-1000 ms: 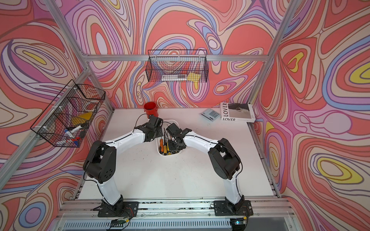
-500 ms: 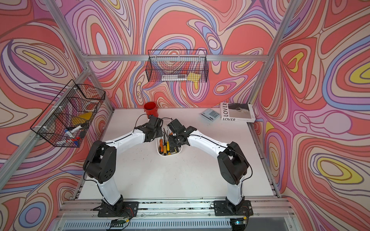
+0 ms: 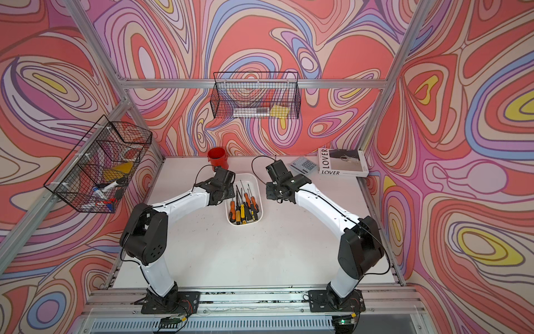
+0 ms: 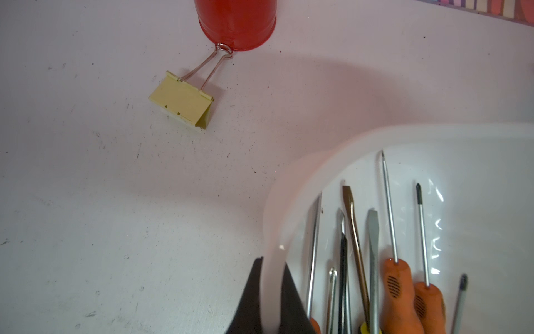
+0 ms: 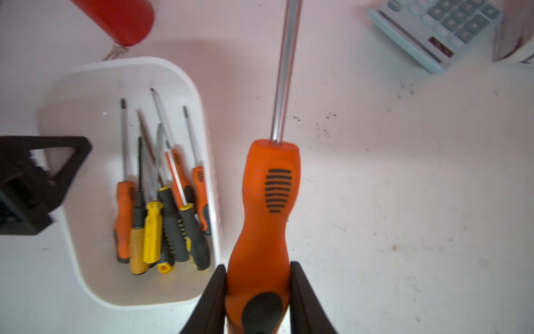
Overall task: Take out the screwdriver from the storage box
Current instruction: Place the screwdriver at the center of the board.
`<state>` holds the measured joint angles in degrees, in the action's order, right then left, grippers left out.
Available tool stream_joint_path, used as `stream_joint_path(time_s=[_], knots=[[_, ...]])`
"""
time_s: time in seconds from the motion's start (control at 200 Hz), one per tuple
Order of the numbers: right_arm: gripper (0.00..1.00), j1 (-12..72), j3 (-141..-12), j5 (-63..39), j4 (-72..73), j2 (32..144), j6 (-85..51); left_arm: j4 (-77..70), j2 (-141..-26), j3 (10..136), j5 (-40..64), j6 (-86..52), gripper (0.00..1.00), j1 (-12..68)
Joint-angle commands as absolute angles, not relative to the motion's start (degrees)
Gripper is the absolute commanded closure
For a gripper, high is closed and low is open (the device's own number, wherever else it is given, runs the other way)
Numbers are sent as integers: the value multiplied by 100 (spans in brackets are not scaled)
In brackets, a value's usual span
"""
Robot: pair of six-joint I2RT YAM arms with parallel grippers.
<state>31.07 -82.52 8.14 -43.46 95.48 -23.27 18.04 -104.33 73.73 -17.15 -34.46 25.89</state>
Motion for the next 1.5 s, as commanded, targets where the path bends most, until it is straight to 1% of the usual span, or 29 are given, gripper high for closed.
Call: stream_joint_path(time_s=[0.0, 0.29, 0.381, 0.596, 0.871, 1.232, 1.262, 1.317, 1.382, 1.492], knots=[[100, 3048, -8078, 1069, -4740, 9598, -2034, 1551, -10086, 7321, -1829, -3350, 100, 2567], [100, 2384, -7510, 1104, -4641, 9826, -1863, 1572, -10090, 7291, -1756, -3272, 100, 2575], [100, 2198, -7458, 922, -4610, 10061, -1742, 1573, -10081, 7286, -1758, -3247, 100, 2575], [100, 2190, -7554, 780, -4616, 10624, -1390, 1603, -10055, 7322, -1802, -3154, 100, 2575], [100, 2189, -7767, 599, -4737, 11145, -1296, 1677, -10110, 7330, -1837, -3153, 100, 2574], [100, 2195, -7792, 490, -4719, 11426, -1439, 1696, -10134, 7356, -1819, -3121, 100, 2572], [95, 2189, -7791, 487, -4720, 11452, -1449, 1696, -10129, 7364, -1818, -3113, 100, 2567], [92, 2189, -7786, 475, -4724, 11470, -1480, 1705, -10120, 7370, -1819, -3102, 100, 2567], [84, 2196, -7752, 466, -4690, 11448, -1534, 1706, -10116, 7374, -1841, -3092, 100, 2572], [78, 2190, -7692, 488, -4641, 11389, -1633, 1731, -10095, 7371, -1846, -3085, 100, 2575]])
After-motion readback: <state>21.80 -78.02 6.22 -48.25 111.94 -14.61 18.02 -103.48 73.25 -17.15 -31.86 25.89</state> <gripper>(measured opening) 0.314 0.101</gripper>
